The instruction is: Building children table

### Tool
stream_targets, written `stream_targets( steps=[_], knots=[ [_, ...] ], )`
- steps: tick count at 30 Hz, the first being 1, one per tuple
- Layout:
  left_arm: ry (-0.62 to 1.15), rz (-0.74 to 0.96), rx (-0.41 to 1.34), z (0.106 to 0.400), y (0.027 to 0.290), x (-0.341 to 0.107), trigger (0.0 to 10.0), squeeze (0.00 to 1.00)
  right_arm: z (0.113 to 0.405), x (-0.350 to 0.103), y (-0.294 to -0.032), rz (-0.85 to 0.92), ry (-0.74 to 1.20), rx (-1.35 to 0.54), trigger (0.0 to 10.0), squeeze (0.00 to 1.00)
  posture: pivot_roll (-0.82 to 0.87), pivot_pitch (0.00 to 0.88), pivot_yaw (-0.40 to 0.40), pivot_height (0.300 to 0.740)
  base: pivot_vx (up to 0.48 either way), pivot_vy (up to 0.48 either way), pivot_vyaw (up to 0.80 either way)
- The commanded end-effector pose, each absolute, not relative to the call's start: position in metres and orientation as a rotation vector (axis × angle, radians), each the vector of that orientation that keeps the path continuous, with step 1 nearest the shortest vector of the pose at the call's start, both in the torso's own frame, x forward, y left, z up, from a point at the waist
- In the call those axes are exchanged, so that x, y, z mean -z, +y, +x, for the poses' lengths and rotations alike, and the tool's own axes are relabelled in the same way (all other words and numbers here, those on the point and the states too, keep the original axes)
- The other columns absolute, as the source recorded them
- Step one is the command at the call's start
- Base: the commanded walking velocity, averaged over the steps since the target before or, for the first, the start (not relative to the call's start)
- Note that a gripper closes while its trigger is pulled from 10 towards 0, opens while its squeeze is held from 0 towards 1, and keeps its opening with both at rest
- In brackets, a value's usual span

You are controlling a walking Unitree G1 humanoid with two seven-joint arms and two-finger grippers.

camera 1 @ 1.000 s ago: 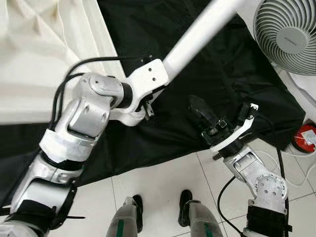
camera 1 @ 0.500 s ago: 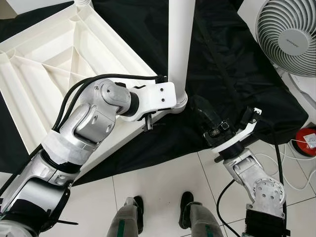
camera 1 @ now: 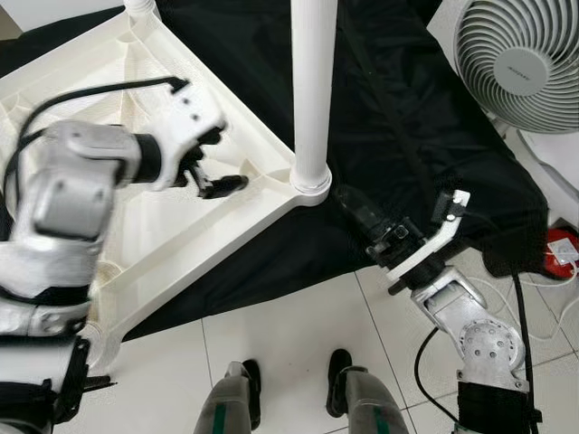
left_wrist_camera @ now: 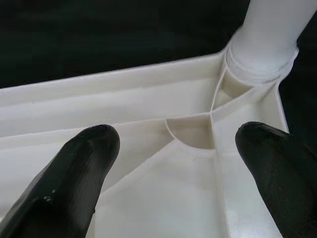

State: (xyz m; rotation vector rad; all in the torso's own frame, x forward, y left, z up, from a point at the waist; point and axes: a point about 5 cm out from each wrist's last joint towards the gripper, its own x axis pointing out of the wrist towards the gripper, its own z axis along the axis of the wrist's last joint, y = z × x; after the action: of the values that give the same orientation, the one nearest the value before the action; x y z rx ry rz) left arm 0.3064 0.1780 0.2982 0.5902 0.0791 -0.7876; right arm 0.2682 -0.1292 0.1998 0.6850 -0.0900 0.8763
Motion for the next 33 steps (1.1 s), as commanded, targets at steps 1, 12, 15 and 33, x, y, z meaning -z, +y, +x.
stream_targets(
  steps=[1,12,15,33],
  knots=[
    [0.050,0.510,0.653,0.300,0.193,-0.295,10.0,0.00,0.270,-0.197,-0.124,0.605,-0.077,-0.869,10.0,0.00,0.01,0.203,0.042,0.740,0.000,0.000,0.00],
    [-0.042,0.198,0.409,0.288,0.199,-0.245,10.0,0.00,0.289,-0.195,-0.133,0.343,-0.148,-0.625,10.0,0.00,0.00,0.177,0.009,0.740,0.000,0.000,0.00],
    [-0.023,0.093,0.330,0.280,0.201,-0.221,10.0,0.00,0.286,-0.186,-0.140,0.267,-0.155,-0.552,10.0,0.00,-0.01,0.171,0.009,0.740,0.000,0.000,0.00],
    [0.087,0.075,0.436,0.232,0.220,-0.178,10.0,0.00,0.295,-0.182,-0.158,0.084,-0.215,-0.448,10.0,0.00,-0.03,0.189,0.003,0.740,0.000,0.000,0.00]
  ],
)
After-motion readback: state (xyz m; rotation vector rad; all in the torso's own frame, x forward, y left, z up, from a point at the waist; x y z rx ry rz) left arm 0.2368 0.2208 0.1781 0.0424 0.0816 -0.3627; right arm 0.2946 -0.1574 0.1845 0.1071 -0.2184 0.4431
